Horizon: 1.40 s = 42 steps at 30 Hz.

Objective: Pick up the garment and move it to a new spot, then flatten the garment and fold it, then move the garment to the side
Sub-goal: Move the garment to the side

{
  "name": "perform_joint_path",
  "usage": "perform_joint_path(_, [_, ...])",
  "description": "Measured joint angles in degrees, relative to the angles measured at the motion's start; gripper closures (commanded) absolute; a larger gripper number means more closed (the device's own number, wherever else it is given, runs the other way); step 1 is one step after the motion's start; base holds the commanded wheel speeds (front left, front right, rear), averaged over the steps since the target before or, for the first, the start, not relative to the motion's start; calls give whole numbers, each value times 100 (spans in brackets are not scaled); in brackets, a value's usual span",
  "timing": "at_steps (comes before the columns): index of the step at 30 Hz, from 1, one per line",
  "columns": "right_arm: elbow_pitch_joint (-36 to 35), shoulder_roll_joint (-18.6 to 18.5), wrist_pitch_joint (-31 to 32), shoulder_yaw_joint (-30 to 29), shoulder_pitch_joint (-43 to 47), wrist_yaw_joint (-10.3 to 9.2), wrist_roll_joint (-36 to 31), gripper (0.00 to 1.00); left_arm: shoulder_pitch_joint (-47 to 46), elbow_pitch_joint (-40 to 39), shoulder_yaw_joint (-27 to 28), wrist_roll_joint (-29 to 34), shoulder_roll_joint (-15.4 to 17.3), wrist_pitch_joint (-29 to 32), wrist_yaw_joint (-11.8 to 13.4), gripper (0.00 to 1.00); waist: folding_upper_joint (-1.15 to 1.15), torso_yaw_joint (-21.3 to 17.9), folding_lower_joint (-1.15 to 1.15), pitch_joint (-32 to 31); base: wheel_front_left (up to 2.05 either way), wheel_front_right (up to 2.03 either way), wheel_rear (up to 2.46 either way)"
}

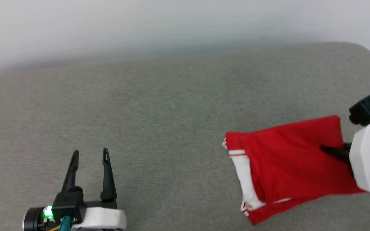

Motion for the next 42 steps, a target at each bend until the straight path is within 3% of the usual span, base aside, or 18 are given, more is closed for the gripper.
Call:
perform_joint_path(6, [186, -399, 15, 243, -896, 1, -447, 100, -381, -187, 124, 135, 73, 0, -42, 0, 0, -472, 0, 595, 0, 0, 0])
perform_joint_path(11, [780, -692, -189, 315, -1388, 1, -808, 100, -704, -335, 192, 229, 263, 0, -89, 0, 0, -780, 0, 1191, 0, 0, 0])
perform_joint_path(26, [2972, -404, -1205, -671, -2216, 2, -1566, 100, -1046, -1040, 358, 381, 726, 0, -120, 0, 0, -1114, 1, 2648, 0, 0, 0])
perform_joint_path(35, [3862, -156, -1751, -1093, -2391, 2, -2170, 100, -1149, -1193, 325, 394, 781, -8, -84, 0, 0, -1090, 0, 2951, 0, 0, 0])
perform_joint_path(36, [3941, -94, -1802, -1134, -2390, 2, -2207, 45, -1154, -1177, 323, 392, 770, -7, -60, 0, 0, -1083, 0, 2916, 0, 0, 0])
perform_joint_path(37, [4032, -26, -1848, -1190, -2390, 2, -2236, 45, -1153, -1146, 324, 380, 756, -5, -42, 0, 0, -1077, 0, 2869, 0, 0, 0])
perform_joint_path(38, [4106, 30, -1895, -1228, -2389, 2, -2274, 0, -1149, -1111, 322, 365, 740, -5, -34, 0, 0, -1070, 0, 2813, 0, 0, 0])
perform_joint_path(42, [4178, 80, -2111, -1245, -2312, 2, -2544, 0, -1054, -988, 308, 281, 623, 0, 45, 0, 0, -1019, 0, 2499, 0, 0, 0])
